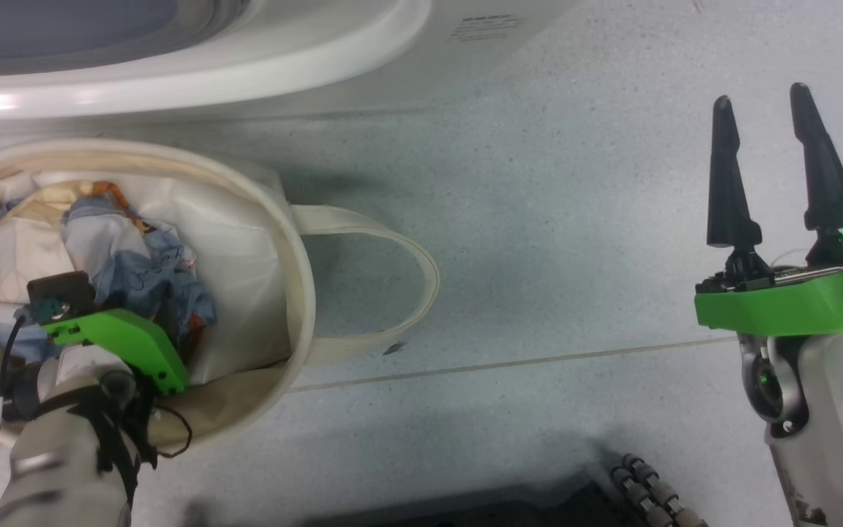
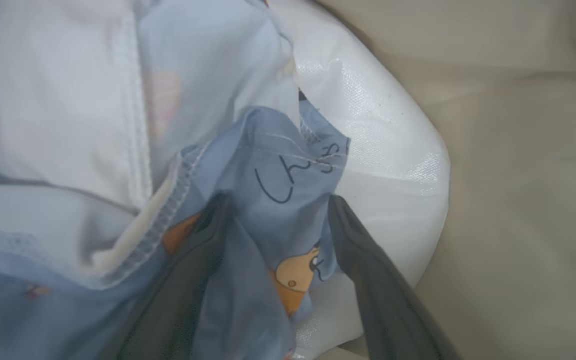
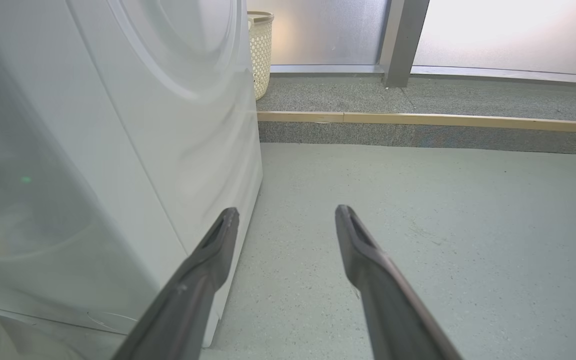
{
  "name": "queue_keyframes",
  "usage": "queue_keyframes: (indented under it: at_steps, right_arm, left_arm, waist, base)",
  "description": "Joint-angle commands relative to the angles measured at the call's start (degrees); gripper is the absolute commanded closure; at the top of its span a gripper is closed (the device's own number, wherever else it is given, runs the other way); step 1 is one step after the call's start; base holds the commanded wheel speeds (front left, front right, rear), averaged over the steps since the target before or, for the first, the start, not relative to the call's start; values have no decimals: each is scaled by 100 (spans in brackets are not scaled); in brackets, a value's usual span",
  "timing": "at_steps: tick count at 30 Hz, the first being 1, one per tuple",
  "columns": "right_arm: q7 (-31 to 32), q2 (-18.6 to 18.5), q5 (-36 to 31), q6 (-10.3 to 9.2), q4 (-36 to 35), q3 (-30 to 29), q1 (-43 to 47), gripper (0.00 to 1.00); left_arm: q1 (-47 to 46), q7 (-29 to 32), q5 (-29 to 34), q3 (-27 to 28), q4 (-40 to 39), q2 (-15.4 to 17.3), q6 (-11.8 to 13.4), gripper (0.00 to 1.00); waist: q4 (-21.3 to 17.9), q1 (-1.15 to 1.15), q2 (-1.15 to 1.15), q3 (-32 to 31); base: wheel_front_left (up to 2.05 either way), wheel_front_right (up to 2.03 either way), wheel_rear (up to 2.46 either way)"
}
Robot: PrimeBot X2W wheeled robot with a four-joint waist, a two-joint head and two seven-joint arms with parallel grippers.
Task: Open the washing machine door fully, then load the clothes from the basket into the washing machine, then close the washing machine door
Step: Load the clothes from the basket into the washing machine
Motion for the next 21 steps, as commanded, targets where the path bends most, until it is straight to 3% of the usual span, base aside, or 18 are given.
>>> queue_keyframes:
  at_steps: [1, 12, 13, 14, 21]
  right_arm:
    - [-71, -12, -40, 2, -197, 30, 167, 0]
    - [-71, -67, -105, 2, -307, -109, 255, 0]
    - [-71, -64, -109, 2, -307, -116, 258, 0]
    - [-71, -58, -110, 2, -308, -119, 258, 0]
    - [-71, 9, -66, 2, -254, -103, 215, 0]
  left_arm:
    - [128, 1, -22, 86, -19, 195, -5, 0]
    - [-30, 300, -53, -46, -18, 168, -32, 0]
    - [-37, 299, -62, -51, -18, 171, -39, 14]
    - [-36, 308, -74, -54, -18, 173, -49, 98]
    - [-88, -8, -95, -167, -18, 122, -253, 100]
  waist:
    - [-10, 0, 0, 17]
    - [-21, 0, 0, 183]
    - [-26, 0, 0, 179]
    - [-31, 0, 0, 172]
    - [-7, 0, 0, 51]
  base:
    - [0, 0, 0]
    - [0, 0, 0]
    - [0, 0, 0]
    - [0, 0, 0]
    - [0, 0, 0]
